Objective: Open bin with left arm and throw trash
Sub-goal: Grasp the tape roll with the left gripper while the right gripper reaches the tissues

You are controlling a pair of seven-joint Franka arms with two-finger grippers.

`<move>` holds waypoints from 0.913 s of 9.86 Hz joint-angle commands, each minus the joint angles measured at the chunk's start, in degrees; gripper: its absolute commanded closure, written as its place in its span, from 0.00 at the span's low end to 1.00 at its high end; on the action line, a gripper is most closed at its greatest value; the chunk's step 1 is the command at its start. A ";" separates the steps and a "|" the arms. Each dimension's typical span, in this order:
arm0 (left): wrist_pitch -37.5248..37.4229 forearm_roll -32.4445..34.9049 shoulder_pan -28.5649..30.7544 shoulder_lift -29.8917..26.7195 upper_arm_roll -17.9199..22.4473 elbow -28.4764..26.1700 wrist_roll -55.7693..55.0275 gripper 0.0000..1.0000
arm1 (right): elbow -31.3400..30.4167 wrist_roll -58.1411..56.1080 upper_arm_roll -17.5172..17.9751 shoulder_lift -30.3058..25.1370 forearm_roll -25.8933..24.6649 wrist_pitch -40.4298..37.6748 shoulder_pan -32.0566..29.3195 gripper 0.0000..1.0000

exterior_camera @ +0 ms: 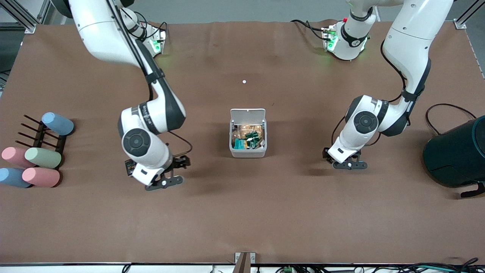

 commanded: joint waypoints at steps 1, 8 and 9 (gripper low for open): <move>0.19 0.18 0.35 0.35 -0.40 0.52 -0.05 0.65 | -13.19 -9.30 0.95 -5.01 -2.07 10.69 -4.42 0.04; -32.09 -2.69 -1.32 -2.39 -12.15 22.25 -5.47 0.81 | -20.00 -21.57 1.12 -6.17 -1.98 12.06 -13.76 0.04; -34.07 -5.33 -3.41 -1.07 -13.83 26.58 -9.16 0.81 | -20.96 -21.49 1.30 -6.08 -1.90 13.19 -14.20 0.04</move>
